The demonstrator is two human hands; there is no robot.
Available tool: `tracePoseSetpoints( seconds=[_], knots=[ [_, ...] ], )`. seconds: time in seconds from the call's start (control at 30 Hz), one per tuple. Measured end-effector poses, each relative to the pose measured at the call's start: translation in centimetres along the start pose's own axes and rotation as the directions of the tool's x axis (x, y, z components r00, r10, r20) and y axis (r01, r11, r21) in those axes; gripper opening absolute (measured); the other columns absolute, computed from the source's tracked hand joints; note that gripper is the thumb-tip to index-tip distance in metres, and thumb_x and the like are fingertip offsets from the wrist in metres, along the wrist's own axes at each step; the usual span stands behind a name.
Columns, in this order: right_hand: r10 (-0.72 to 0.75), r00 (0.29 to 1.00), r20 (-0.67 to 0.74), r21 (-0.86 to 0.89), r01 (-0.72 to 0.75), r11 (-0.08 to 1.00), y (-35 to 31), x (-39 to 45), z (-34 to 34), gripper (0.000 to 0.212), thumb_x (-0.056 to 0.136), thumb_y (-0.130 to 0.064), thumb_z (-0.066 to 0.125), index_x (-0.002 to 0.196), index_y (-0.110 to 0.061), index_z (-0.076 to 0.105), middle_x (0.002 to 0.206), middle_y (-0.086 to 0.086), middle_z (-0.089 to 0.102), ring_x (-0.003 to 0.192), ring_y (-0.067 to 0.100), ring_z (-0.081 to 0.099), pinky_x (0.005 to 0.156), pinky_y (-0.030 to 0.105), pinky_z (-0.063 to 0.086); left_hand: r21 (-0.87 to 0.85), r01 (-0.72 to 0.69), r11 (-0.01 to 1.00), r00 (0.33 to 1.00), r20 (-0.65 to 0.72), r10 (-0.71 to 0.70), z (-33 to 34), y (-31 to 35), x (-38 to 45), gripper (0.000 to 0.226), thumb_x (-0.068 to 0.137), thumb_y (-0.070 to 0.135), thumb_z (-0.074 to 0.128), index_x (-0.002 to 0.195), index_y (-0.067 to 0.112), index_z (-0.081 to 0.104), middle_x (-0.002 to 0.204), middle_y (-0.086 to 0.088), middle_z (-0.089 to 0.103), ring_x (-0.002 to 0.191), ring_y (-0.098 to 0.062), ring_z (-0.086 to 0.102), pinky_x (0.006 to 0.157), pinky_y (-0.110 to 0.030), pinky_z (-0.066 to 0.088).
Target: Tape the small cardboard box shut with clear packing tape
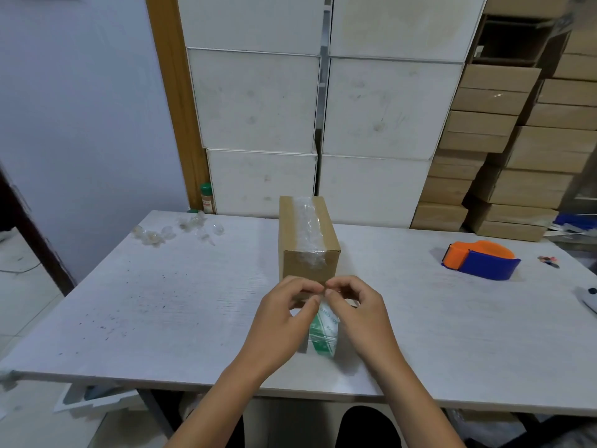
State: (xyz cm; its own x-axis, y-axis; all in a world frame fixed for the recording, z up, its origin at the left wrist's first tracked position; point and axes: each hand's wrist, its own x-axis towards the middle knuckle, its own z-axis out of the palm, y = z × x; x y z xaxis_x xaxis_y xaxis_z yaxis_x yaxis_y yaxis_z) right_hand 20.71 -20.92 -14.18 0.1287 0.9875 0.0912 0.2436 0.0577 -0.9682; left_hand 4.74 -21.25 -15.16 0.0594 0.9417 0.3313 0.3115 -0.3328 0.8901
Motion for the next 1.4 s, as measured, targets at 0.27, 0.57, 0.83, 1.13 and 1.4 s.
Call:
tracePoseSetpoints(
  seconds=[0.27,0.57,0.83,1.13,1.4],
  knots=[
    [0.159,0.987,0.005,0.144,-0.158,0.977,1.0,-2.7,0.2,0.013,0.097,-0.034,0.069,0.099,-0.021,0.070,0.088,-0.011,0.078,0.088,0.015,0.076,0.085,0.039,0.059,0.149,-0.035,0.988,0.999,-0.013,0.038,-0.1,-0.8,0.1,0.019,0.103,0.017,0.066,0.109,0.022,0.083,0.111,0.018,0.075,0.108,-0.001,0.069,0.091,-0.015,0.056],
    [-0.034,0.998,0.057,0.006,0.033,0.999,1.1,-3.4,0.7,0.024,0.093,-0.019,0.078,0.110,-0.036,0.073,0.100,-0.022,0.080,0.097,-0.002,0.075,0.081,0.013,0.057,0.011,0.077,0.997,0.997,-0.021,-0.077,-0.7,-1.7,-0.3,0.023,0.106,0.018,0.062,0.114,0.033,0.077,0.112,0.019,0.077,0.112,0.000,0.070,0.092,-0.015,0.056],
    [-0.345,0.910,0.229,-0.700,0.400,0.592,3.4,-2.6,3.1,0.036,0.087,-0.041,0.057,0.118,-0.035,0.074,0.109,-0.012,0.080,0.105,0.012,0.071,0.105,0.028,0.025,0.083,0.175,0.981,0.983,0.032,-0.178,-1.7,-3.8,-1.1,0.029,0.101,0.012,0.063,0.118,0.035,0.069,0.114,0.017,0.075,0.109,0.001,0.071,0.100,-0.027,0.060],
    [-0.327,0.905,0.273,-0.673,0.422,0.607,3.2,-2.0,2.8,0.038,0.096,-0.055,0.047,0.121,-0.038,0.069,0.119,-0.020,0.073,0.121,0.002,0.060,0.126,0.041,0.016,0.230,0.148,0.962,0.987,0.021,-0.157,-2.2,-3.7,-0.8,0.034,0.105,0.014,0.054,0.113,0.044,0.068,0.113,0.023,0.074,0.106,0.006,0.070,0.087,-0.015,0.054],
    [-0.361,0.908,0.211,-0.599,0.412,0.686,2.8,-1.2,2.1,0.030,0.099,-0.049,0.048,0.121,-0.041,0.067,0.123,-0.025,0.069,0.121,-0.001,0.057,0.117,0.041,0.036,0.233,0.109,0.966,0.993,0.028,-0.119,-2.0,-2.8,-0.3,0.028,0.107,0.023,0.056,0.106,0.049,0.065,0.109,0.027,0.071,0.108,0.011,0.064,0.080,0.000,0.048]
  ],
)
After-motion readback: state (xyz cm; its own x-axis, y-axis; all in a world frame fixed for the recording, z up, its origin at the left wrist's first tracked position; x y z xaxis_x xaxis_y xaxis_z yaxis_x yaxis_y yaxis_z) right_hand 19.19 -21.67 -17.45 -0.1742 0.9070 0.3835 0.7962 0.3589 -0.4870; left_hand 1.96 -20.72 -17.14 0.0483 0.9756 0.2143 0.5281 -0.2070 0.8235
